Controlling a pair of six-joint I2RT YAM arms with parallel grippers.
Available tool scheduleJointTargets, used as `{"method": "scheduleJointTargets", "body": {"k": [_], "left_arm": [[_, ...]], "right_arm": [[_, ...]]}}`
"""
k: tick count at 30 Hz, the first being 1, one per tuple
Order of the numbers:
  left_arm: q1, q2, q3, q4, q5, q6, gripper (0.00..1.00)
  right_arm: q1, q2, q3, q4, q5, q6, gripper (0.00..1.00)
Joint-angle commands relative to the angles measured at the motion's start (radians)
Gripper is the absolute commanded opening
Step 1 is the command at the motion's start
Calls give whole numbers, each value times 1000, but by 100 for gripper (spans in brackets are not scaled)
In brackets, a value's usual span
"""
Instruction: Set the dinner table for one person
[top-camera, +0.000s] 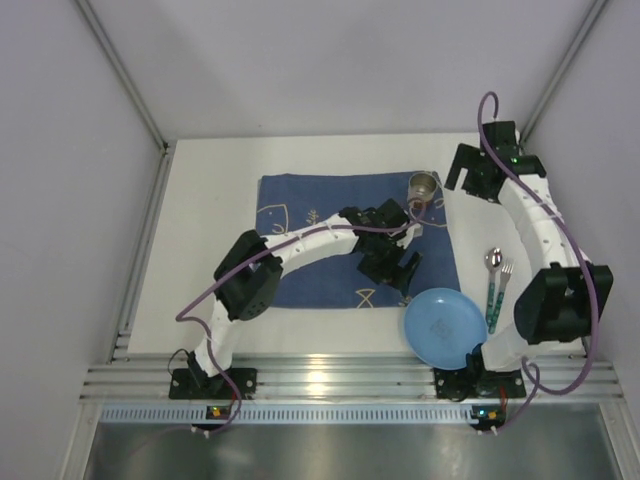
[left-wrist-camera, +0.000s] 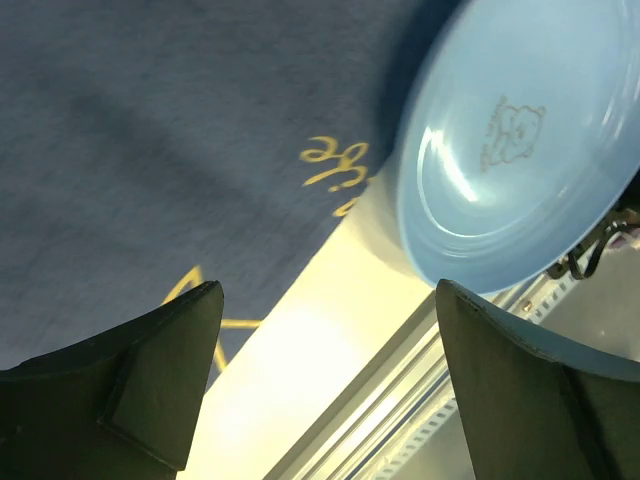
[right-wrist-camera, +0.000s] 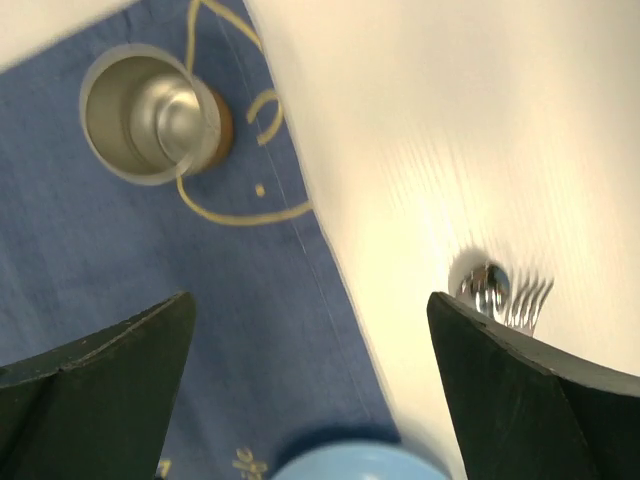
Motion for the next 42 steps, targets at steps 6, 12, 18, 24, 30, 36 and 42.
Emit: {"method": "scheduleJointTargets", "body": {"k": [6, 12, 18, 24, 30, 36, 42], "left_arm": [[-57, 116, 176, -24, 159, 67, 91], [-92, 178, 203, -41, 162, 66, 83], [-108, 213, 212, -35, 168, 59, 66], [-114, 239, 218, -38, 164, 49, 51], [-114, 238, 219, -43, 173, 49, 12], [-108, 178, 241, -75, 144, 64, 0], [-10, 33, 134, -95, 127, 72, 0]], "right_arm": [[-7, -212, -333, 2, -73, 54, 100], [-12, -252, -397, 15, -74, 53, 100], [-16, -278, -420, 20, -67, 42, 100], [-25, -303, -450, 20, -56, 28, 100], [-29, -303, -454, 22, -53, 18, 100], [-41, -303, -439, 23, -68, 21, 100], [-53, -312, -382, 19, -85, 30, 100]]}}
